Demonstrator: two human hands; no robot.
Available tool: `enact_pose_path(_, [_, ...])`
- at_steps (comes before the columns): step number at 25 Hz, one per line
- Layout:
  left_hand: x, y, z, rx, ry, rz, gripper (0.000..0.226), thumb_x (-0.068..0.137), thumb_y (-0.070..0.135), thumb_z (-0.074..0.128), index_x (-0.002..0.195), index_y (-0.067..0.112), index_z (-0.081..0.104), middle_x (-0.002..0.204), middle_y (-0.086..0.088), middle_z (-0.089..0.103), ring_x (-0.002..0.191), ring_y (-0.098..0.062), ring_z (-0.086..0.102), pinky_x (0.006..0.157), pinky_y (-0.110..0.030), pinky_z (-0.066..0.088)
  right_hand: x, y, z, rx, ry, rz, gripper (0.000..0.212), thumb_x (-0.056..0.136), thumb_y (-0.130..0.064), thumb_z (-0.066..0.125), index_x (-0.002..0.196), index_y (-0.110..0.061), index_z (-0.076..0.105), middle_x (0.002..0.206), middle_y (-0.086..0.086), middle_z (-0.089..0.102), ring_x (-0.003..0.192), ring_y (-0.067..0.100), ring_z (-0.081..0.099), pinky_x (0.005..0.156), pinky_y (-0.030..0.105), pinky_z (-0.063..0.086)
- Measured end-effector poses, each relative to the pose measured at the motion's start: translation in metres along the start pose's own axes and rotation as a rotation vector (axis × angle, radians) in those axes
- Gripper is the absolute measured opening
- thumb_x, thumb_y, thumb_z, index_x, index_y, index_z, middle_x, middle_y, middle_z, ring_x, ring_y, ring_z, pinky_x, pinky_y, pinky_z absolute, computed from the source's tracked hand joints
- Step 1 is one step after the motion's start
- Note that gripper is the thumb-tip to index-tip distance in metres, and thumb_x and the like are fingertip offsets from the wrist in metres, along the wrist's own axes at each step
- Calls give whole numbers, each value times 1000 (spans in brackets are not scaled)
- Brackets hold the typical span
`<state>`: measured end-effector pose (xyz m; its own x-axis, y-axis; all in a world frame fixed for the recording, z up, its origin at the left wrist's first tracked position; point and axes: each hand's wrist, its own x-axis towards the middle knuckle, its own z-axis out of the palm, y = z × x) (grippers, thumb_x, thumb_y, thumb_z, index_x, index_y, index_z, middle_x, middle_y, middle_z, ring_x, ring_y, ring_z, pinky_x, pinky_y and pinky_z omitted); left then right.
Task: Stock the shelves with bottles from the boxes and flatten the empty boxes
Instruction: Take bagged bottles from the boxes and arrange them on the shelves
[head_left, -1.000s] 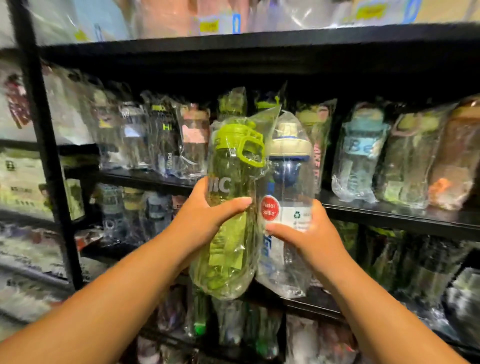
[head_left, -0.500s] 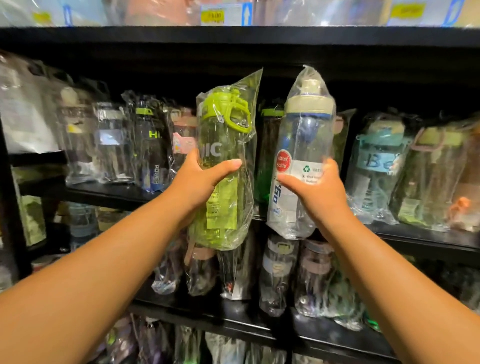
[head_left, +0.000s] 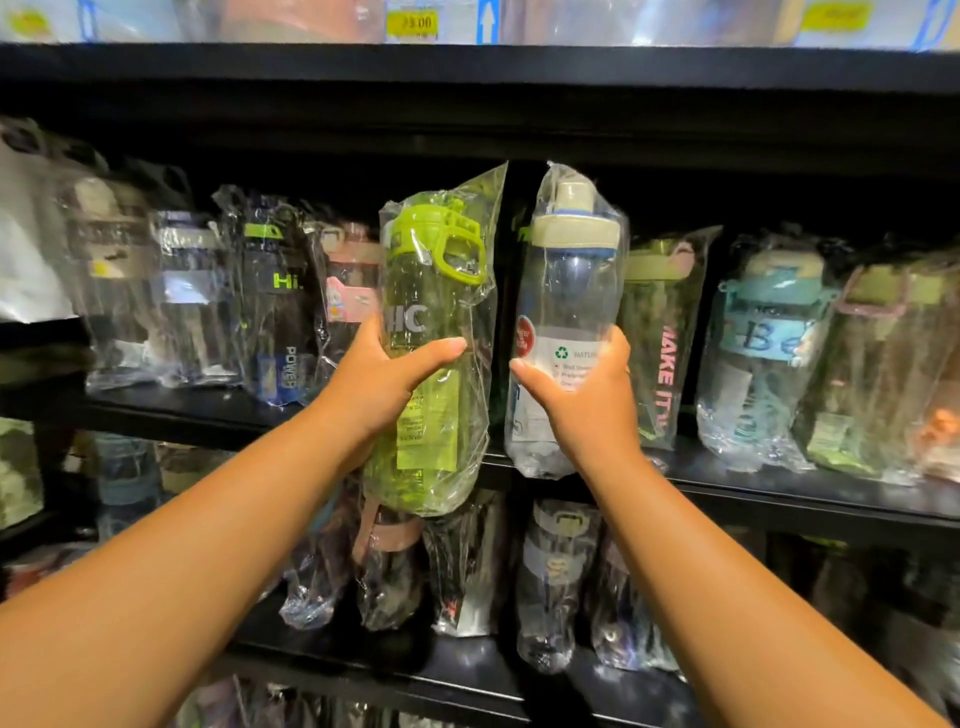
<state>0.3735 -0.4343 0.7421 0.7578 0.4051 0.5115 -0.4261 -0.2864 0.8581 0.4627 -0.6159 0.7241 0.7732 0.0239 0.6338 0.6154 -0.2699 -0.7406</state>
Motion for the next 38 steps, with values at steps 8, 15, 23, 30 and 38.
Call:
enact_pose_path(8, [16,-15,-17,-40,-61,-6,92,66,52,85,143,37,38,125,23,59,116,-2,57,108,-35,40,-18,11,-8,-302,-97,15,115,80,-44,77,157,-24,-6,153,7,14,140,26,25,109,37,30])
enact_pose_path(15, [23,-20,-27,-50,-107,-15,104,58,62,84,146,37,37,138,14,56,125,-11,55,109,-40,41,-16,8,13,-355,7,-10,114,77,-48,79,157,-23,2,153,9,22,139,30,33,103,38,37])
enact_pose_path(23, [27,-17,-30,-99,-139,-33,111,49,69,84,145,38,38,140,11,55,127,-15,54,110,-49,40,5,10,31,-373,-3,18,114,76,-46,81,157,-21,4,153,11,26,134,30,39,99,38,41])
enact_pose_path(30, [31,-14,-31,-139,-145,-40,100,65,60,83,147,36,33,139,14,52,126,-12,51,108,-40,37,20,14,44,-426,1,45,111,77,-48,79,156,-20,7,153,12,31,129,32,46,91,38,45])
enact_pose_path(38, [34,-12,-26,-145,-129,-10,105,50,67,85,140,35,43,134,12,61,123,-11,57,110,-45,41,26,16,52,-447,-19,99,107,80,-51,76,156,-18,7,156,12,29,127,35,49,87,40,46])
